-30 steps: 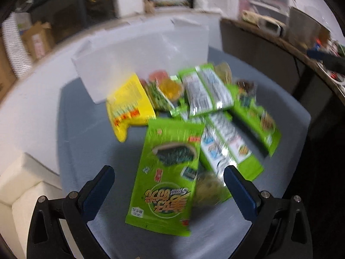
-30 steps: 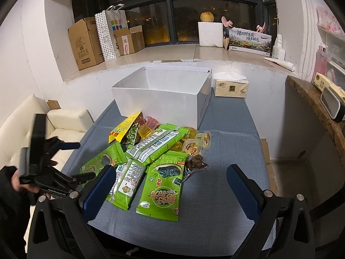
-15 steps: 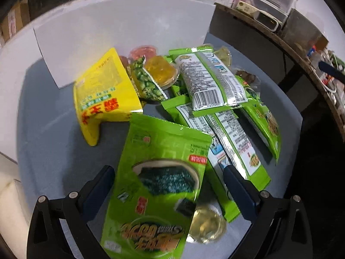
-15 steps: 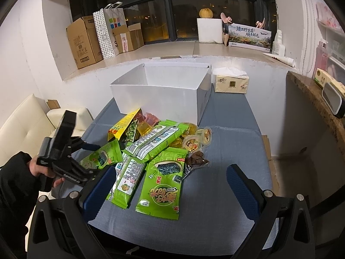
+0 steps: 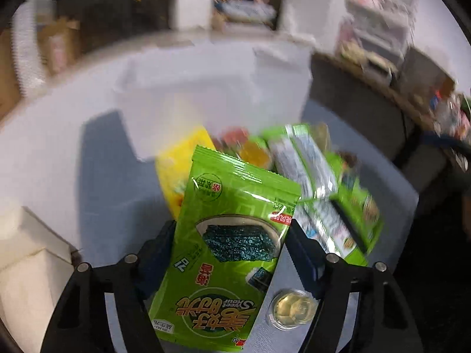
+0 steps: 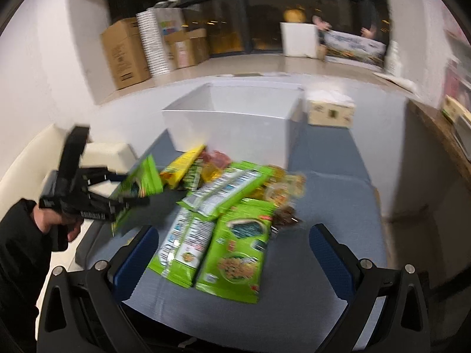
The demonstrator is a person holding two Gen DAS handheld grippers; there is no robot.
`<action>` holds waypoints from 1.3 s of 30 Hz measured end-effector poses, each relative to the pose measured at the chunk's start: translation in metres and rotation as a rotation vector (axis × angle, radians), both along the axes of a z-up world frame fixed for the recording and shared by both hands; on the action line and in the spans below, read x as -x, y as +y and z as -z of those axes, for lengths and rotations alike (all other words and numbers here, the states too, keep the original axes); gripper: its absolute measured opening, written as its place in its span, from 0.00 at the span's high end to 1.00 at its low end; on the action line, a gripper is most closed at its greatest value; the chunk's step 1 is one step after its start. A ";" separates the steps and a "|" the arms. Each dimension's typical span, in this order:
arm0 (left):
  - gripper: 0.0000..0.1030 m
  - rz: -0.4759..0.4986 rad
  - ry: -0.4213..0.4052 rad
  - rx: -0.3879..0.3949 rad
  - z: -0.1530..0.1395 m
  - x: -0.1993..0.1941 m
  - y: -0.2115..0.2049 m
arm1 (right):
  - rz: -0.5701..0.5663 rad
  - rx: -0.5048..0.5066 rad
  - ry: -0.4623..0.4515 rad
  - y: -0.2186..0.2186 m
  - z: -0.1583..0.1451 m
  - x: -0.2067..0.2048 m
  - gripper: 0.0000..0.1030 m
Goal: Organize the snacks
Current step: 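Grasp a green seaweed packet with the left gripper while the right gripper grasps a jelly cup, then carry the seaweed packet and jelly cup into the white box and release both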
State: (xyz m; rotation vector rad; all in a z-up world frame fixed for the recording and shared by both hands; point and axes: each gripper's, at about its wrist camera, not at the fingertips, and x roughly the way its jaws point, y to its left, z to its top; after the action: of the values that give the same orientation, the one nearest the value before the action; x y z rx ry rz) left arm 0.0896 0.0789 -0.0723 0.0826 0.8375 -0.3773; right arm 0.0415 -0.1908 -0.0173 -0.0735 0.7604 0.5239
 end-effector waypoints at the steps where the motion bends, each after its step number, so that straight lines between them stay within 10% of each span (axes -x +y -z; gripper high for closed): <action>1: 0.25 -0.022 -0.027 0.004 -0.007 0.008 0.005 | -0.057 0.006 -0.007 0.011 0.004 -0.001 0.00; 13: 0.25 -0.204 -0.256 0.111 -0.071 0.103 0.032 | -0.534 0.107 0.050 0.133 0.066 -0.006 0.04; 16: 0.25 -0.210 -0.264 0.117 -0.072 0.112 0.033 | -0.556 0.169 0.119 0.153 0.090 -0.008 0.36; 21: 0.25 -0.219 -0.254 0.133 -0.068 0.113 0.034 | -0.576 0.203 0.167 0.157 0.112 -0.007 0.46; 22: 0.25 -0.218 -0.253 0.138 -0.067 0.115 0.035 | -0.584 0.192 0.177 0.156 0.113 -0.008 0.61; 39: 0.25 -0.228 -0.285 0.219 -0.076 0.094 0.025 | -0.451 0.049 0.011 0.097 0.041 -0.022 0.62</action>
State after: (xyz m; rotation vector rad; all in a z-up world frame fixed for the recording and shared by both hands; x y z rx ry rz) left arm -0.0047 0.1034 0.0042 -0.1591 0.5135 -0.2333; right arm 0.0637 -0.0942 -0.0582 -0.2922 0.7700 0.9348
